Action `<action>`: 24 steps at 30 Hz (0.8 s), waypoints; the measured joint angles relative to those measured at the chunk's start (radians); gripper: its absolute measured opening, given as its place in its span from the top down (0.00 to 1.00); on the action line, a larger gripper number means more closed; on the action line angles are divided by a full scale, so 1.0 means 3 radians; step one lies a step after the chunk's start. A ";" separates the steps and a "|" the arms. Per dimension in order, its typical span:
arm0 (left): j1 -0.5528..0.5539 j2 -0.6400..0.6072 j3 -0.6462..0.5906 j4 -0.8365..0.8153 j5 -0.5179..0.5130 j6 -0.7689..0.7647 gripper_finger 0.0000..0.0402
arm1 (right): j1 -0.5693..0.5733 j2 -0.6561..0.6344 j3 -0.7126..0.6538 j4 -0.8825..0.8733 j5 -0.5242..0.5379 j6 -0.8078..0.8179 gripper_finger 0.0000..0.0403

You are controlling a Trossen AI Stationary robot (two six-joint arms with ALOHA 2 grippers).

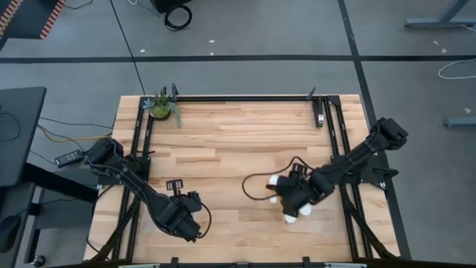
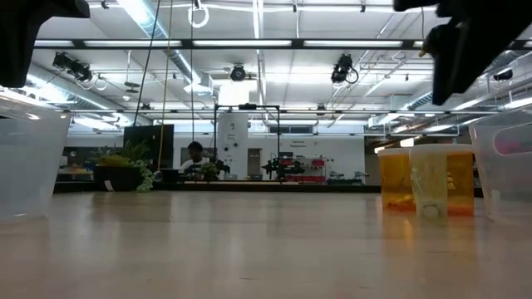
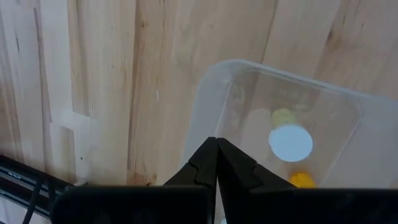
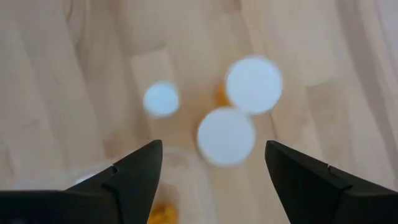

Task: Pick and place medicine bottles into bin by pill shape (circle, oval)
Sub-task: Put the large orange pill bottle into the right transparent bin

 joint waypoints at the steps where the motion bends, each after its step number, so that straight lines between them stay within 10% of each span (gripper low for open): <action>1: 0.0000 0.0000 0.0000 0.0000 0.0000 0.0000 0.96 | -0.0063 0.0000 0.0000 0.0041 -0.0002 -0.0061 0.28; 24: 0.0000 0.0000 0.0000 0.0000 -0.0038 0.0019 0.94 | -0.0884 0.0321 0.0003 0.0307 -0.0373 -0.0665 0.13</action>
